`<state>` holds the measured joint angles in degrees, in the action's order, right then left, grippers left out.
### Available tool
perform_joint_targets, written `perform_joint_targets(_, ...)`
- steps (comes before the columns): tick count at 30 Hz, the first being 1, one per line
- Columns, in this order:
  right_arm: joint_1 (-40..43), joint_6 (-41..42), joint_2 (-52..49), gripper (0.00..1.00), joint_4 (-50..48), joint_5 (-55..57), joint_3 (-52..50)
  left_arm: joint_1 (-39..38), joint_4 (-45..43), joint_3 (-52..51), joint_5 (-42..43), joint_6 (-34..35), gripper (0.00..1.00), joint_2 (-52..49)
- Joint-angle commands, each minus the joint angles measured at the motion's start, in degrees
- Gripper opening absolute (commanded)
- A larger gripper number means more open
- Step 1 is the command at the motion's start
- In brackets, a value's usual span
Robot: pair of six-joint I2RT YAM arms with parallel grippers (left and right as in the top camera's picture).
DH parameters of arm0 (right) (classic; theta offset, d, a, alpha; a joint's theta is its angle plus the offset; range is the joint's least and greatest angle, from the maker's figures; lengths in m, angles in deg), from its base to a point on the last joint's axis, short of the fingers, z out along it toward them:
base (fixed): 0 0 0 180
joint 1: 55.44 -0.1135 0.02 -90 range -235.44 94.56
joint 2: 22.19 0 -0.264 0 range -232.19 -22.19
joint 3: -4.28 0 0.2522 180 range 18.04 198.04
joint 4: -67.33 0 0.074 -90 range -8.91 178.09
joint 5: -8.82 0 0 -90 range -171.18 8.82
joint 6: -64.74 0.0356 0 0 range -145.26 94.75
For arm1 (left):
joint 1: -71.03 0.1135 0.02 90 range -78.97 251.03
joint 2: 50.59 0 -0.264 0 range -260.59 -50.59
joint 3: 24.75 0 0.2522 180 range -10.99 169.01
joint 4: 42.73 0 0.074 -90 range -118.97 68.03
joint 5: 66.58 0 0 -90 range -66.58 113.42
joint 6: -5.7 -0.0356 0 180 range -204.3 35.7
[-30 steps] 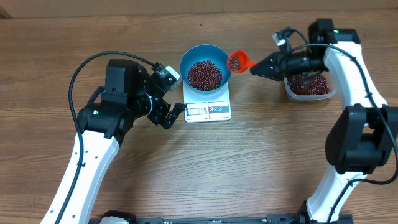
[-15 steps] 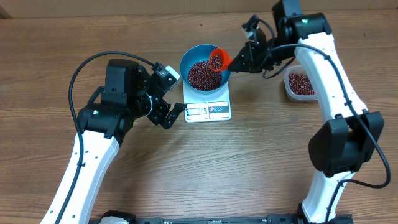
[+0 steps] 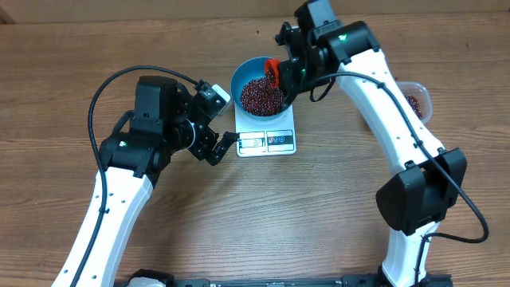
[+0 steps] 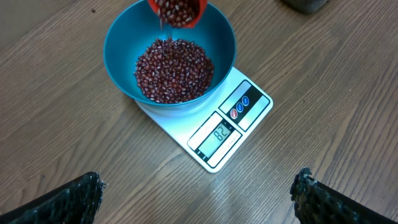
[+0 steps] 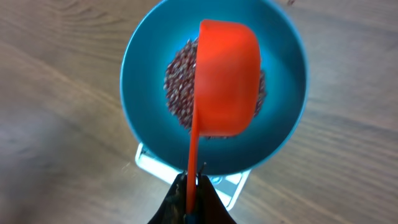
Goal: Scoop item into bowl and weigh 150g on scale
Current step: 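Tip the scoop with the right gripper to pour beans into the bowl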
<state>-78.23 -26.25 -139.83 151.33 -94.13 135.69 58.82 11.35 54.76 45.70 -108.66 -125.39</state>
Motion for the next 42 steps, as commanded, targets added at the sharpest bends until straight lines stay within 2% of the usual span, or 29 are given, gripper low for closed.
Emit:
perform_joint_targets(1,-1.2,0.5,-0.1,0.04,-2.1,7.0,2.1,0.6,-0.1,0.2,0.2,0.4,0.99,-0.1)
perform_joint_targets(20,-1.6,0.5,-0.1,0.04,-4.5,8.0,2.1,0.6,-0.1,0.2,0.2,0.4,1.00,-0.1)
perform_joint_targets(42,-1.6,-19.3,-0.1,0.04,-2.6,8.2,2.1,0.6,0.0,0.2,0.2,0.4,1.00,-0.1)
